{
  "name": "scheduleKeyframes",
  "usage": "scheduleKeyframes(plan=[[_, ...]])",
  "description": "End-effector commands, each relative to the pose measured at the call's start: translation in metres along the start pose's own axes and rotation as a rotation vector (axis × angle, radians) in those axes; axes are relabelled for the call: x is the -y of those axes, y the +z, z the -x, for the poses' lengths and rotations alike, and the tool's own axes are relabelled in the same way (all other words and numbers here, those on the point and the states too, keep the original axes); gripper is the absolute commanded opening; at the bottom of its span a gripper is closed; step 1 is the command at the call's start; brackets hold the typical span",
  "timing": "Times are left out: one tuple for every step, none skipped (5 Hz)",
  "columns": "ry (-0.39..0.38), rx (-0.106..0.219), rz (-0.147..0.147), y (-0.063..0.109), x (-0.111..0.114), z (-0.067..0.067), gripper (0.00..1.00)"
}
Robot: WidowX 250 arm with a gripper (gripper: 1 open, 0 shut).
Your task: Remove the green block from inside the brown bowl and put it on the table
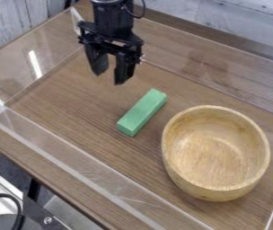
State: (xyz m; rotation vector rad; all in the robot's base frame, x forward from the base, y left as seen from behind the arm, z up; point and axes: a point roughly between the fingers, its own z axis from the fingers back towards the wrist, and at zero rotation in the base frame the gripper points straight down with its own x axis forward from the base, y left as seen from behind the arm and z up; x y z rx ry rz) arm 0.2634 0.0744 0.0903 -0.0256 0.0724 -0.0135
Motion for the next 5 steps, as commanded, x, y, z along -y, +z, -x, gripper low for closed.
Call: scheduleKeyframes(plan=[[-0.019, 0.056, -0.024, 0.015, 0.001, -0.009, 1.0], [-0.04, 0.043, -0.019, 0.013, 0.005, -0.013, 0.0], [-0.069, 0.031, -0.017, 0.009, 0.006, -0.017, 1.0], [-0.082, 0.044, -0.02, 0.004, 0.006, -0.015, 1.0], [-0.084, 0.062, -0.022, -0.001, 0.005, -0.01, 1.0]])
